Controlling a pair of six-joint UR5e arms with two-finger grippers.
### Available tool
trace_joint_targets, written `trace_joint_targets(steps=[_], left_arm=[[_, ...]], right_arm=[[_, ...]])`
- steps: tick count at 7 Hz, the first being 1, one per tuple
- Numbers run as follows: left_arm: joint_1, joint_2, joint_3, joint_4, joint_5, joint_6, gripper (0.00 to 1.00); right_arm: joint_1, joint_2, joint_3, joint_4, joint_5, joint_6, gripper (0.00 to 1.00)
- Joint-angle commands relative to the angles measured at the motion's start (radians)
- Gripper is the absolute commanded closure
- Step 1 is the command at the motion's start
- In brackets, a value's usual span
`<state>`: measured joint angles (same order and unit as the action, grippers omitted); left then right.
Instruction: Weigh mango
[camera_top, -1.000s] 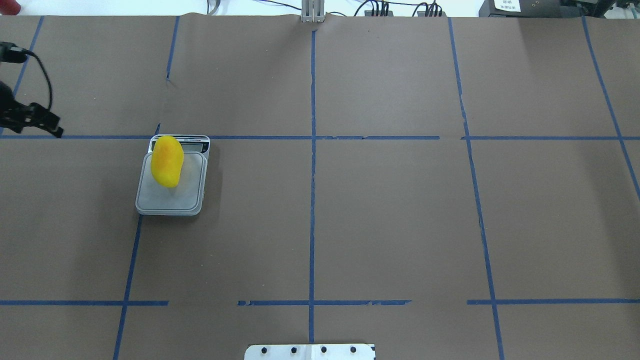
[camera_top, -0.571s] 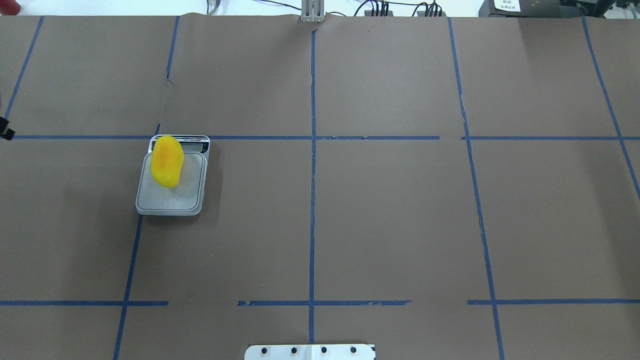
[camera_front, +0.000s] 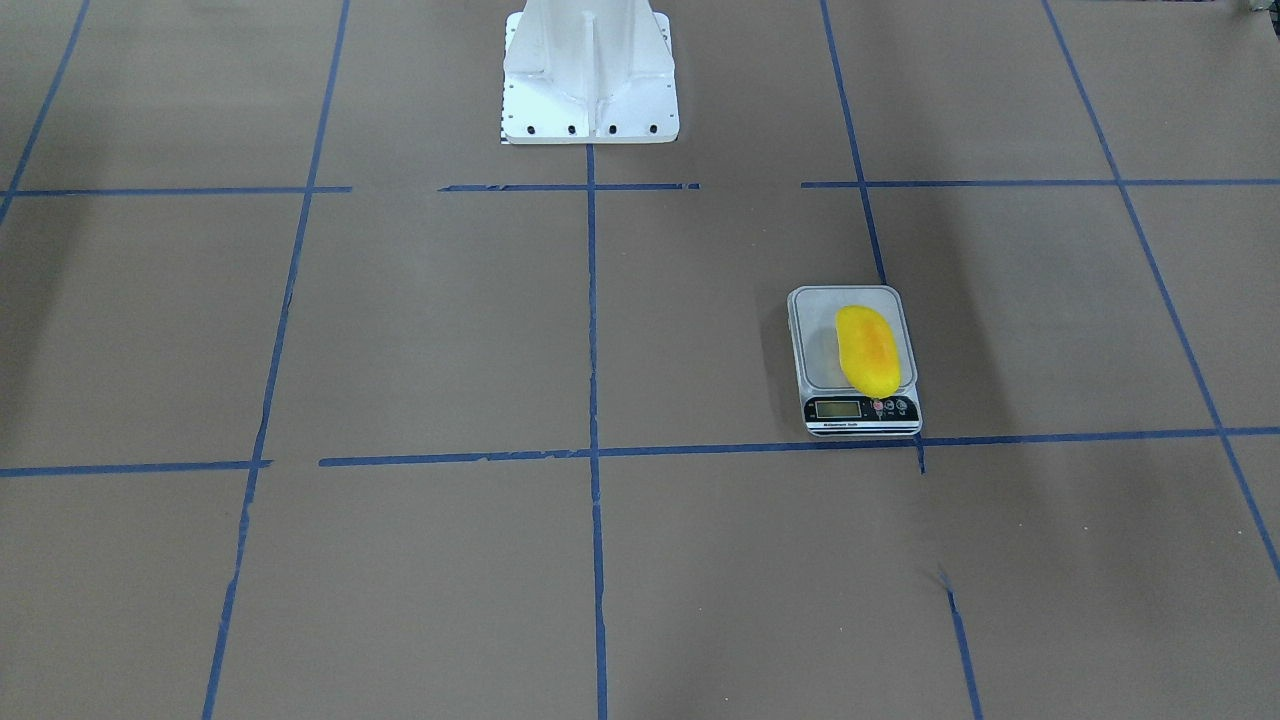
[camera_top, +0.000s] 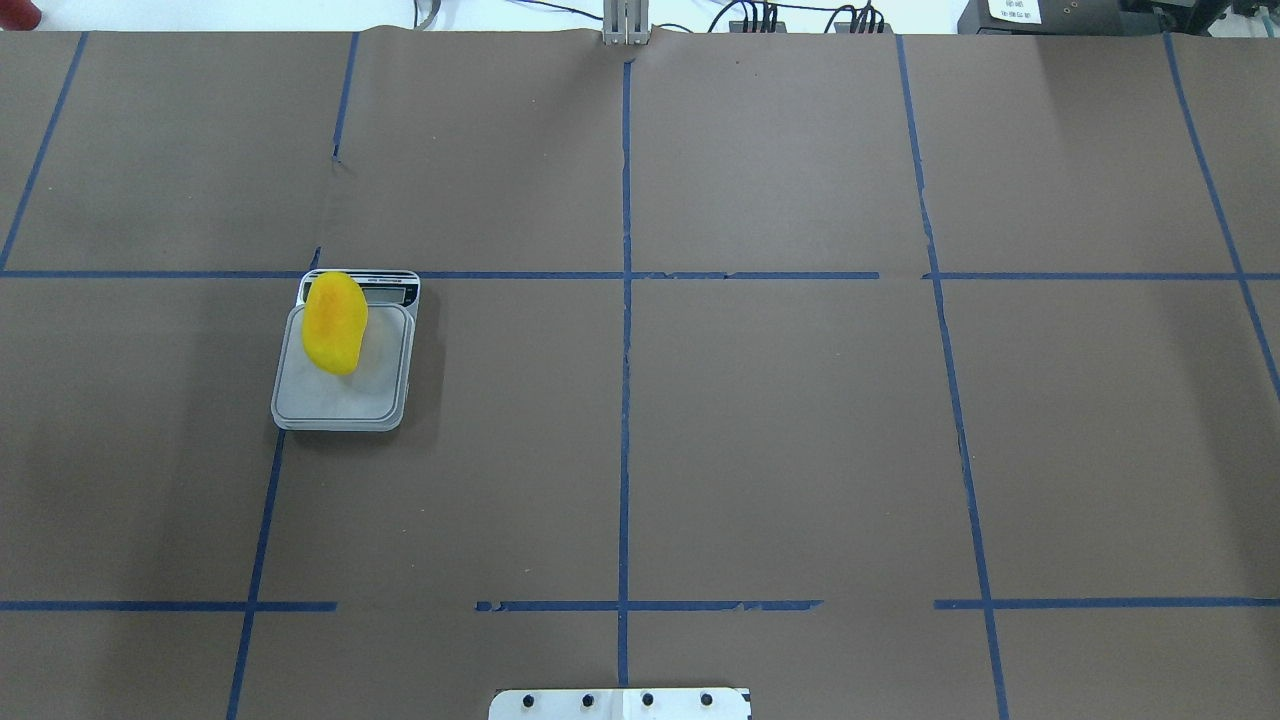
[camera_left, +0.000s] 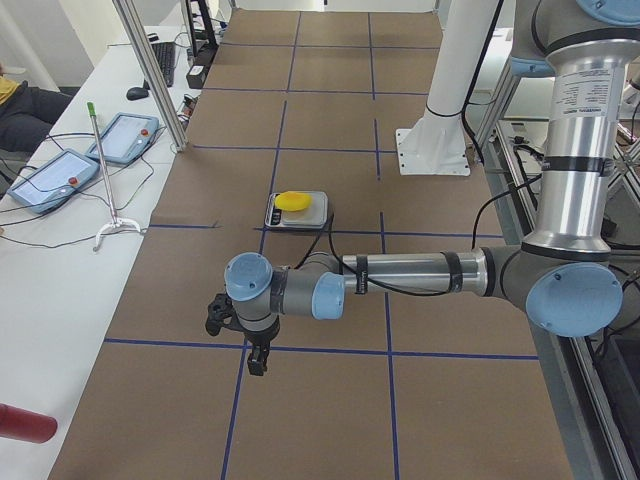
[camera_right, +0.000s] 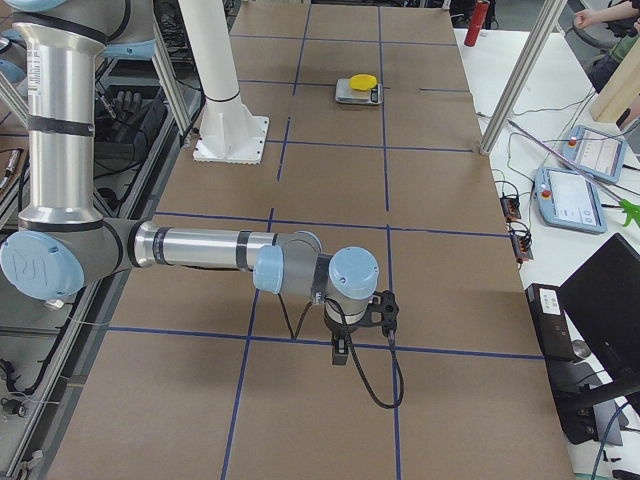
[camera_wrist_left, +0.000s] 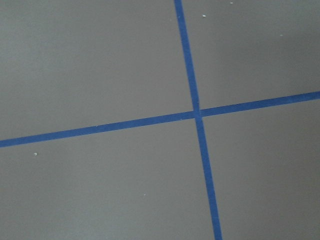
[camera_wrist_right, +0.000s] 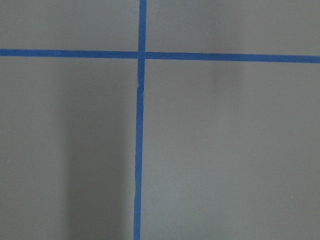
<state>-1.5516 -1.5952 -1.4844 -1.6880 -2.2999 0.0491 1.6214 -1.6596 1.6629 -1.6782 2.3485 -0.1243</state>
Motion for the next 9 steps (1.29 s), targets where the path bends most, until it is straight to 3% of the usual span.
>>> trace_joint_targets(steps=[1, 9], left_arm=[[-0.01, 0.004, 0.003, 0.01, -0.001, 0.008, 0.0], [-0.015, 0.012, -0.068, 0.022, 0.004, 0.005, 0.0]], right_arm=[[0.0, 0.0, 0.0, 0.0, 0.0, 0.0, 0.0], [0.0, 0.0, 0.0, 0.0, 0.0, 0.0, 0.0]])
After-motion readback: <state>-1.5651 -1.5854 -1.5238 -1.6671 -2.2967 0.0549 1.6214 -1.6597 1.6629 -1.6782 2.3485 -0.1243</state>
